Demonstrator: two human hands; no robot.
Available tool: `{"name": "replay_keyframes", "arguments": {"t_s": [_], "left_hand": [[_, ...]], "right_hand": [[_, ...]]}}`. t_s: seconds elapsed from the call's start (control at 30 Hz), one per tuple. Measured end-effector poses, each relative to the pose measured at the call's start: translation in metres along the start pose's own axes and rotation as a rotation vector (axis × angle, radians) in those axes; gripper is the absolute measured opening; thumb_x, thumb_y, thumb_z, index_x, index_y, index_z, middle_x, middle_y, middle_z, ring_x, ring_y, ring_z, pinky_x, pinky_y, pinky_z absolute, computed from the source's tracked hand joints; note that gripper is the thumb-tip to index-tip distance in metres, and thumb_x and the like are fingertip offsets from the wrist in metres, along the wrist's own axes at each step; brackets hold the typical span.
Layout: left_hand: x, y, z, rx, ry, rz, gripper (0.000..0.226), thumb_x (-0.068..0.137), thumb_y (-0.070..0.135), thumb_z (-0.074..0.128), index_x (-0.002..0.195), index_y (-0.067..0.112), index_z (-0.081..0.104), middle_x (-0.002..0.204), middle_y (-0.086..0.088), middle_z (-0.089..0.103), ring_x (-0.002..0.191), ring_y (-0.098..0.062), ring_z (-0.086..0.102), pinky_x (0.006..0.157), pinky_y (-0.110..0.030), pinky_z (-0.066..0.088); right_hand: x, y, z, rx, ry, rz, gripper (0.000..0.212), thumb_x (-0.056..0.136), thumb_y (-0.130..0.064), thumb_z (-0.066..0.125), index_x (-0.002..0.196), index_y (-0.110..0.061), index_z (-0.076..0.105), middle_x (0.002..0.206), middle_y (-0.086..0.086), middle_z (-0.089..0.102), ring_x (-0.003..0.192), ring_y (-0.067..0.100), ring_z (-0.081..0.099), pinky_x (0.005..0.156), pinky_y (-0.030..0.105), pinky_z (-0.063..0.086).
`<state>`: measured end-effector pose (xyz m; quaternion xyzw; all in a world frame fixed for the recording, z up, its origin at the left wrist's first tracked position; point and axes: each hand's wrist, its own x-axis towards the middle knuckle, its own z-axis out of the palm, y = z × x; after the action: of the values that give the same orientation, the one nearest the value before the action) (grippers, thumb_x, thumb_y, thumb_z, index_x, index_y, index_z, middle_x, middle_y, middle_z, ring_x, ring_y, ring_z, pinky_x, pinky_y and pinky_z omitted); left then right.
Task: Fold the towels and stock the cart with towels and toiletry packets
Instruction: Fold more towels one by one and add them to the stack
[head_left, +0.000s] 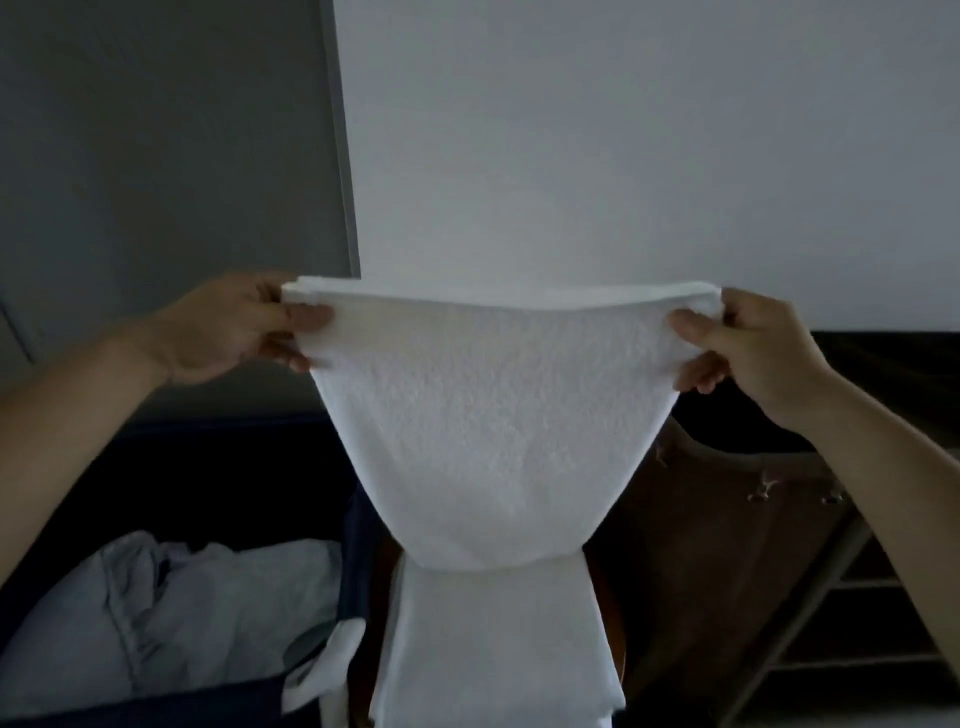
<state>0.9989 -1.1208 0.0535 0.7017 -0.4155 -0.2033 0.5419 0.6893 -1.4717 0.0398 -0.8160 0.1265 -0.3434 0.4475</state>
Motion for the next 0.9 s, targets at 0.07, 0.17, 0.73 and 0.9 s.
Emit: {"name": "replay_keyframes", "arguments": {"t_s": [0.07, 0.17, 0.73, 0.9], "left_hand": [[-0.041, -0.033, 0.006, 0.115, -0.178, -0.133, 0.049, 0.066, 0.042, 0.089, 0.102, 0.012, 0.076, 0.100, -0.016, 0.073, 0.085, -0.027, 0.070, 0.072, -0.027, 0.060], [-0.088, -0.079, 0.029, 0.298, -0.460, -0.304, 0.027, 0.079, 0.031, 0.081, 0.100, 0.015, 0.077, 0.102, -0.018, 0.071, 0.089, -0.024, 0.067, 0.083, -0.034, 0.057], [-0.017, -0.194, 0.091, -0.004, -0.102, -0.597, 0.027, 0.093, 0.014, 0.064, 0.116, 0.000, 0.067, 0.112, -0.020, 0.070, 0.098, -0.033, 0.065, 0.092, -0.046, 0.053], [0.062, -0.292, 0.117, 0.009, 0.173, -0.727, 0.020, 0.096, 0.012, 0.062, 0.114, 0.003, 0.066, 0.104, -0.014, 0.070, 0.086, -0.025, 0.068, 0.065, -0.032, 0.055]], "right_hand": [[-0.046, 0.011, 0.007, -0.083, -0.134, 0.120, 0.017, 0.084, -0.040, 0.070, 0.086, -0.024, 0.074, 0.061, 0.007, 0.066, 0.047, 0.022, 0.060, 0.045, 0.023, 0.048], [-0.103, 0.029, 0.020, -0.230, -0.410, 0.337, 0.027, 0.081, -0.040, 0.070, 0.094, -0.016, 0.073, 0.059, -0.002, 0.062, 0.049, 0.012, 0.052, 0.049, 0.015, 0.044], [-0.085, 0.166, 0.060, 0.001, -0.281, 0.657, 0.022, 0.091, -0.028, 0.066, 0.108, -0.016, 0.073, 0.105, -0.002, 0.076, 0.101, 0.020, 0.071, 0.094, 0.039, 0.054], [-0.034, 0.271, 0.124, 0.093, -0.148, 0.798, 0.017, 0.095, -0.025, 0.066, 0.105, -0.013, 0.070, 0.104, 0.005, 0.075, 0.096, 0.025, 0.071, 0.093, 0.047, 0.056]]}}
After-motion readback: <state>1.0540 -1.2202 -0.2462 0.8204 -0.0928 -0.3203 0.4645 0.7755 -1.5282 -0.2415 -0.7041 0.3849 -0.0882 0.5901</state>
